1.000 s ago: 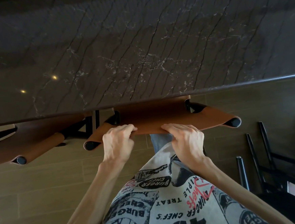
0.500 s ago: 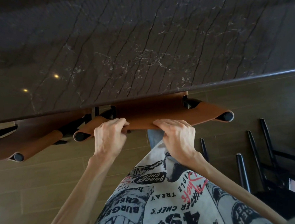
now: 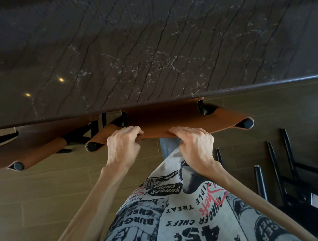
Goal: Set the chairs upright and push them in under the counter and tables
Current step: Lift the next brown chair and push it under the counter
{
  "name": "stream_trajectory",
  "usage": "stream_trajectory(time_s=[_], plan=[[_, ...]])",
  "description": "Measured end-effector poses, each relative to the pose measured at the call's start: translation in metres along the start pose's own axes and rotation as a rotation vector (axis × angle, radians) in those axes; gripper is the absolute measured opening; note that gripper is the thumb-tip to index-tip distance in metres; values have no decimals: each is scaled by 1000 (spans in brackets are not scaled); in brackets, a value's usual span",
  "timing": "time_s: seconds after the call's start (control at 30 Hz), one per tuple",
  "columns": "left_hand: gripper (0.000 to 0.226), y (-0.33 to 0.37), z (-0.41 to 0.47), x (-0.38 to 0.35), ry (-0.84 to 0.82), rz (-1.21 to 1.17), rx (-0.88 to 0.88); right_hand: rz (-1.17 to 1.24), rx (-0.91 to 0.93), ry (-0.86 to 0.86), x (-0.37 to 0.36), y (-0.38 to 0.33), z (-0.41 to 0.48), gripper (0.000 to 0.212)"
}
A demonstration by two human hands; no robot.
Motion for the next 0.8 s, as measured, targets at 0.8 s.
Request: stream_trajectory(time_s=[0.8], plan=[[43,-3,-4,-8,-51,-19,-21,8,-6,14,6,-4,-7,48]])
Point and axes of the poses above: each hand's wrist, its own z-axis towards the middle knuckle, its own x-axis out of the back of the hand, y = z × x, the point moved 10 cm from there along z, towards the middle knuckle, and after that the axes turned 7 degrees about -z, right-handed, at the moved point
